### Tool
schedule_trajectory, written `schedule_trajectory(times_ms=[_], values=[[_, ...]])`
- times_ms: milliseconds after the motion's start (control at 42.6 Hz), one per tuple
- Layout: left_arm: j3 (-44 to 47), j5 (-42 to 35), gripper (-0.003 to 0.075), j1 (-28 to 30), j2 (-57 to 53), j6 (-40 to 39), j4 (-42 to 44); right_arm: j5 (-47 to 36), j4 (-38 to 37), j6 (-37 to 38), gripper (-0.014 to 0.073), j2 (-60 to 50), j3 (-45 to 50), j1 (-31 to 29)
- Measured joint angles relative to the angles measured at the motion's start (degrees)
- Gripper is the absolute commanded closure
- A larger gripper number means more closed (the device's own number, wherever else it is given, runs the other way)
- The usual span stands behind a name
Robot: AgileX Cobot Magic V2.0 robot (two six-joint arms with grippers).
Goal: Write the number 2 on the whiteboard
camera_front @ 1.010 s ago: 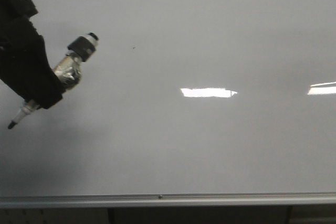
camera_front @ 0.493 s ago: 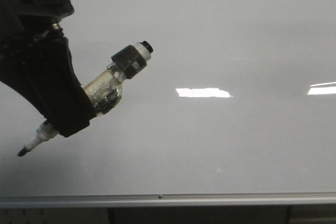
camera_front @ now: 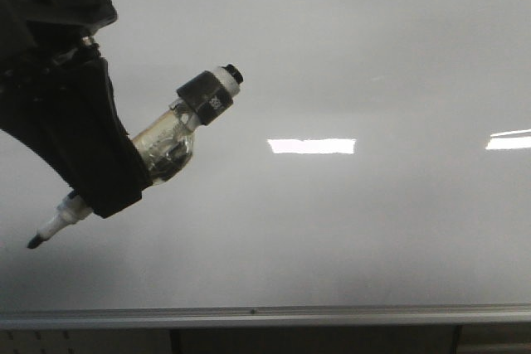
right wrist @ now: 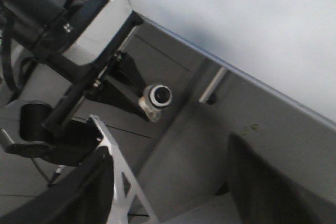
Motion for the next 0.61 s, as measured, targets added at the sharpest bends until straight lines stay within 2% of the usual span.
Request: schedule_trajectory(times_ms=[258,611], values=[[0.0,0.0,0.0739,0.0,0.0,0.0,0.0,0.4,2.7,-0.9,0.0102,14.3,-6.0,8.9],[0.0,0.0,0.0739,0.0,0.0,0.0,0.0,-2.6,4.2,-1.0,0.0102,23.9,-7.8,19.2]])
